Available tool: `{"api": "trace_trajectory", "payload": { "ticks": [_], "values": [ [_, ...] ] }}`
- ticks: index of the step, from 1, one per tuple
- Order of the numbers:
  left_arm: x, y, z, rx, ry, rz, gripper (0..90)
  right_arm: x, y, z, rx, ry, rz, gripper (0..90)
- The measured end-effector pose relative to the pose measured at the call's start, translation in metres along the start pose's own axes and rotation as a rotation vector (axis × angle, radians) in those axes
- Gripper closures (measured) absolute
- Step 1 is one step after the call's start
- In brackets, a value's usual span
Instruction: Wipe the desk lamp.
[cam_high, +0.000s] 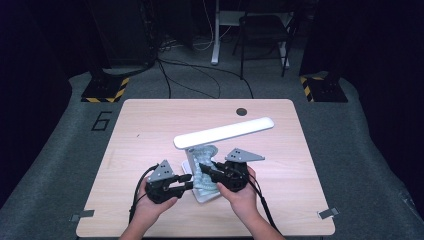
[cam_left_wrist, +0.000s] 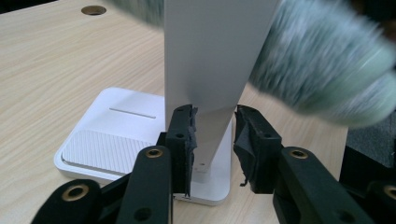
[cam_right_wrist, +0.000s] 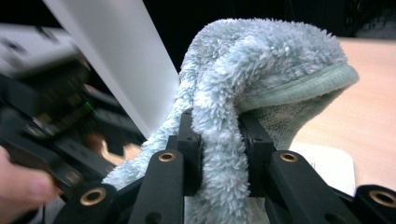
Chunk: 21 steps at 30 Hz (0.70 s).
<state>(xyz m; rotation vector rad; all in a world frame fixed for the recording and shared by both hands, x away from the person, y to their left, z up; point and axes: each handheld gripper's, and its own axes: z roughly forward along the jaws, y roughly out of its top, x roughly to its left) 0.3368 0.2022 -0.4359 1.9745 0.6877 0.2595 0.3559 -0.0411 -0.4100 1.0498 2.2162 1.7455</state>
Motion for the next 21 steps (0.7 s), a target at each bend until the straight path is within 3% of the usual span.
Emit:
{"api": "trace_trajectory", "payload": {
  "ticks": [3, 6, 10, 16, 21],
  "values": [
    [0.000, 0.000, 0.001, -0.001, -0.002, 0.001, 66.4, -0.003, -0.006, 0.003, 0.029, -0.004, 0.030, 74.0],
    [0.001, 0.001, 0.000, 0.010, -0.008, 0.003, 66.4, -0.002, -0.005, 0.001, 0.023, -0.003, 0.028, 74.2],
    [0.001, 0.002, 0.001, 0.012, -0.005, 0.002, 66.3, 0.004, 0.009, -0.006, -0.021, -0.001, -0.013, 74.2],
    [0.002, 0.003, 0.002, 0.005, -0.001, -0.005, 65.1, 0.011, 0.025, -0.014, -0.070, 0.020, -0.017, 74.1],
    [0.003, 0.004, 0.002, -0.001, 0.000, -0.010, 63.6, 0.015, 0.043, -0.025, -0.128, 0.071, -0.006, 74.1]
  ]
}}
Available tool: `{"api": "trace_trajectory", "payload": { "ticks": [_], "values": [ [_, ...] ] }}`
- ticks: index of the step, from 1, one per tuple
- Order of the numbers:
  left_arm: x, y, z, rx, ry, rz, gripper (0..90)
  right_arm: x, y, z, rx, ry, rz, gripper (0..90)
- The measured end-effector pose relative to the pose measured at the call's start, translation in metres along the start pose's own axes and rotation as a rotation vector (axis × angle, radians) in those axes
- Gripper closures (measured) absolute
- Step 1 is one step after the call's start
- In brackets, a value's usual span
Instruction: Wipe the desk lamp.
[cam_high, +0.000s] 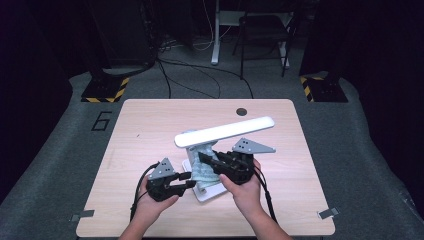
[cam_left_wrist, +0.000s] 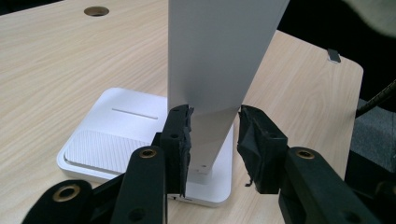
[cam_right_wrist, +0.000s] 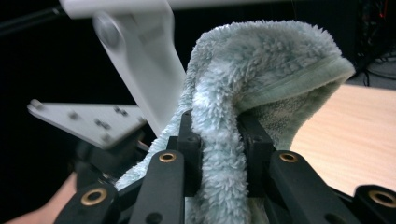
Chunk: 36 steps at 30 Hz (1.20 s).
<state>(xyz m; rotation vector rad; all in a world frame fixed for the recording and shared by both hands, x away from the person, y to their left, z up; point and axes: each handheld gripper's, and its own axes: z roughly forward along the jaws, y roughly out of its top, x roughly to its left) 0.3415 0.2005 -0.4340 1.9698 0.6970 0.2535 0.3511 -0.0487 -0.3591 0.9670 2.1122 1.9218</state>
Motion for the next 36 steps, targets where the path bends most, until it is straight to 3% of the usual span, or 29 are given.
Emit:
{"api": "trace_trajectory", "payload": {
  "ticks": [6, 15, 20, 27, 28, 29, 36],
  "values": [
    [0.001, 0.002, -0.001, 0.010, -0.003, 0.002, 63.2, 0.001, 0.004, 0.002, -0.002, 0.004, -0.025, 74.0],
    [0.000, 0.003, 0.001, 0.000, 0.004, 0.000, 63.0, -0.007, -0.012, 0.006, 0.057, -0.018, -0.013, 74.1],
    [0.001, 0.004, 0.001, -0.006, 0.014, -0.004, 57.6, -0.012, -0.023, 0.006, 0.086, -0.025, 0.005, 73.8],
    [0.001, 0.009, 0.004, -0.012, 0.013, -0.016, 48.8, -0.010, -0.016, 0.000, 0.043, -0.003, 0.017, 73.7],
    [0.002, 0.010, 0.005, -0.017, 0.040, 0.012, 48.2, -0.009, -0.014, -0.001, 0.032, 0.000, 0.012, 73.7],
    [0.002, 0.012, 0.006, -0.016, 0.045, 0.015, 48.3, -0.007, -0.011, -0.002, 0.027, 0.003, 0.015, 73.7],
    [0.000, 0.015, 0.013, -0.021, 0.037, 0.043, 51.5, 0.000, 0.001, -0.005, -0.023, 0.008, -0.002, 73.9]
  ]
}}
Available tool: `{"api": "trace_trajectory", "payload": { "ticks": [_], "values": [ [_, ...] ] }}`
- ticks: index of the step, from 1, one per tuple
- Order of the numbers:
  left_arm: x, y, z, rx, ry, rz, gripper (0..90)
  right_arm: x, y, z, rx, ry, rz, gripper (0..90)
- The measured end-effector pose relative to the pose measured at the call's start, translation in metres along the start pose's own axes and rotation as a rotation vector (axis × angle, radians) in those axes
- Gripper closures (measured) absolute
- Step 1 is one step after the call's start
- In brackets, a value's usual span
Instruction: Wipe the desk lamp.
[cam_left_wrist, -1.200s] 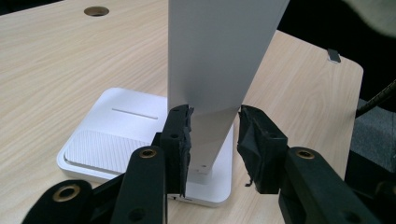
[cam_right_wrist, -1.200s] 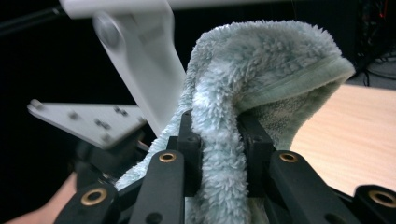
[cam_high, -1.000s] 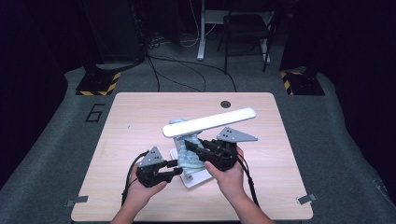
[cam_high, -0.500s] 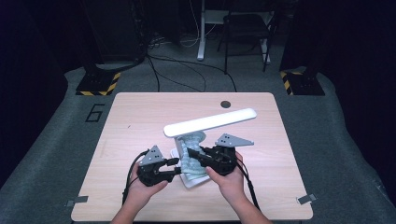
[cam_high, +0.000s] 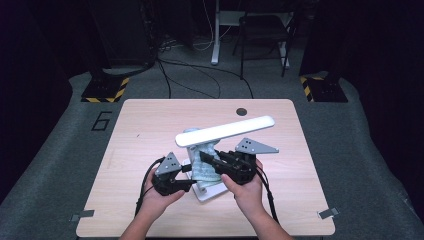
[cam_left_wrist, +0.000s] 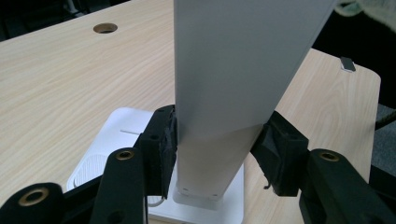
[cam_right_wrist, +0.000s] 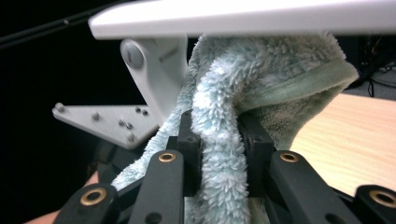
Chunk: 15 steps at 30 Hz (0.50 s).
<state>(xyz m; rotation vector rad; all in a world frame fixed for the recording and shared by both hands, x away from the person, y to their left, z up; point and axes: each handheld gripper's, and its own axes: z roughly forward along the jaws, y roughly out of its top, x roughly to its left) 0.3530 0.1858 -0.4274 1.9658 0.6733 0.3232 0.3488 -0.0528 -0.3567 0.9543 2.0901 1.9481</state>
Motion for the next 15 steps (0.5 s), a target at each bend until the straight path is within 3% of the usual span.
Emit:
{"api": "trace_trajectory", "payload": {
  "ticks": [3, 4, 9, 15],
  "values": [
    [0.000, -0.001, 0.000, -0.009, -0.008, 0.009, 52.0, 0.000, 0.008, -0.003, -0.046, 0.038, 0.016, 74.0],
    [0.001, -0.001, 0.000, -0.007, -0.001, 0.027, 52.0, 0.000, 0.008, -0.003, -0.046, 0.038, 0.016, 74.0],
    [0.000, -0.001, 0.001, -0.015, 0.001, 0.023, 52.4, 0.005, 0.014, -0.002, -0.060, 0.042, 0.006, 74.1],
    [0.001, 0.001, 0.000, 0.004, -0.014, 0.032, 52.6, 0.001, 0.007, 0.003, -0.024, 0.060, 0.037, 74.5]
  ]
}}
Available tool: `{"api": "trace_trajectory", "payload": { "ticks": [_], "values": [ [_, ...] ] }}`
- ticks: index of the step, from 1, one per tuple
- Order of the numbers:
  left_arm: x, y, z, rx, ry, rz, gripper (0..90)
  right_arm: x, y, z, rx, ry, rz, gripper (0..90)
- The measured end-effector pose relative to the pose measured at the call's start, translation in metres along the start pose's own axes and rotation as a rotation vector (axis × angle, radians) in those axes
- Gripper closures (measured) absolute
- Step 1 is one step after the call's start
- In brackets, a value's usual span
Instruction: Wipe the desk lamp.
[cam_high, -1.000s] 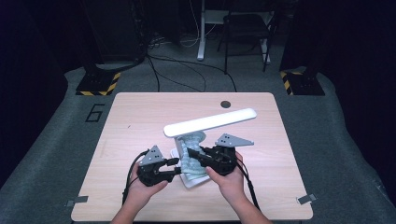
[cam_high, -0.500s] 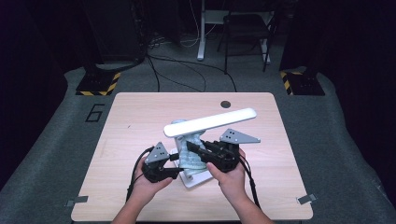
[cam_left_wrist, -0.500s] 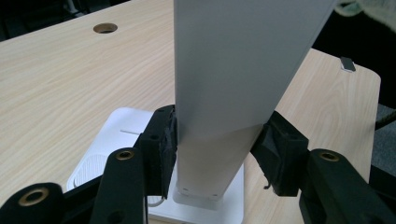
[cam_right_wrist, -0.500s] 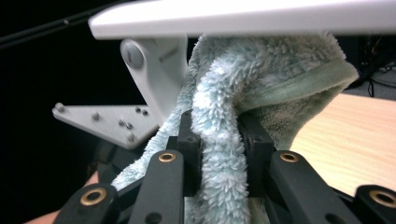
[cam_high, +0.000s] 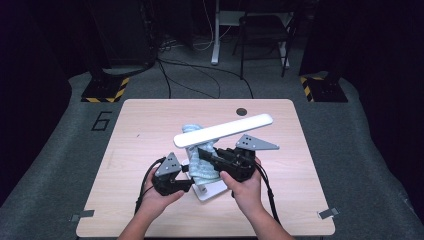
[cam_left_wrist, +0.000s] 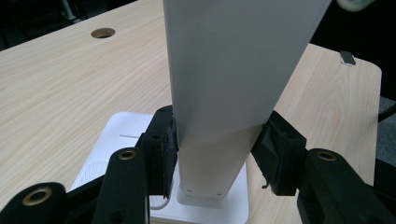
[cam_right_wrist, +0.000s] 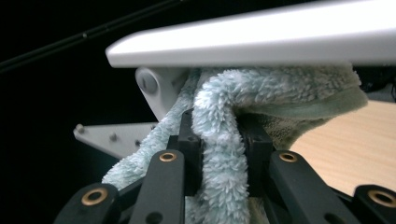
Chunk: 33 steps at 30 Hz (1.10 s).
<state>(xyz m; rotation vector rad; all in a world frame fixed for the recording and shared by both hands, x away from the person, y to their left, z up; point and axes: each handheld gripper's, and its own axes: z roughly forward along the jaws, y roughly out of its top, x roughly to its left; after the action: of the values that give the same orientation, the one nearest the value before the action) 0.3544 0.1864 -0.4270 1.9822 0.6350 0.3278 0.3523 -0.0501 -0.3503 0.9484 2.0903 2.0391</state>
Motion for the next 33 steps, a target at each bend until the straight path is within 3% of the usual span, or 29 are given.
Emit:
{"api": "trace_trajectory", "payload": {
  "ticks": [2, 7, 11, 14, 17, 23, 28, 33],
  "values": [
    [0.000, 0.000, 0.000, 0.004, 0.004, 0.007, 52.6, -0.003, -0.005, 0.003, 0.047, -0.014, -0.018, 74.8],
    [-0.001, 0.000, 0.001, 0.009, 0.002, -0.008, 52.7, -0.004, -0.012, 0.004, 0.076, -0.049, -0.035, 74.7],
    [-0.002, 0.001, 0.002, 0.011, 0.008, 0.004, 52.7, -0.001, -0.010, -0.001, 0.024, -0.067, -0.046, 74.8],
    [-0.002, 0.001, 0.004, -0.008, 0.014, 0.003, 52.7, -0.001, -0.003, -0.005, -0.046, -0.023, -0.021, 74.9],
    [-0.002, 0.001, 0.003, 0.000, 0.008, 0.003, 52.7, 0.001, 0.001, -0.005, -0.071, -0.010, -0.006, 75.0],
    [-0.002, 0.001, 0.005, -0.004, 0.012, -0.012, 52.7, 0.007, 0.002, -0.006, -0.106, -0.060, -0.087, 75.7],
    [-0.003, 0.001, 0.006, -0.012, 0.029, -0.005, 52.7, 0.009, 0.000, -0.011, -0.146, -0.064, -0.088, 76.1],
    [-0.004, 0.001, 0.005, -0.010, 0.020, -0.011, 52.7, 0.007, -0.002, -0.013, -0.162, -0.075, -0.085, 76.2]
  ]
}}
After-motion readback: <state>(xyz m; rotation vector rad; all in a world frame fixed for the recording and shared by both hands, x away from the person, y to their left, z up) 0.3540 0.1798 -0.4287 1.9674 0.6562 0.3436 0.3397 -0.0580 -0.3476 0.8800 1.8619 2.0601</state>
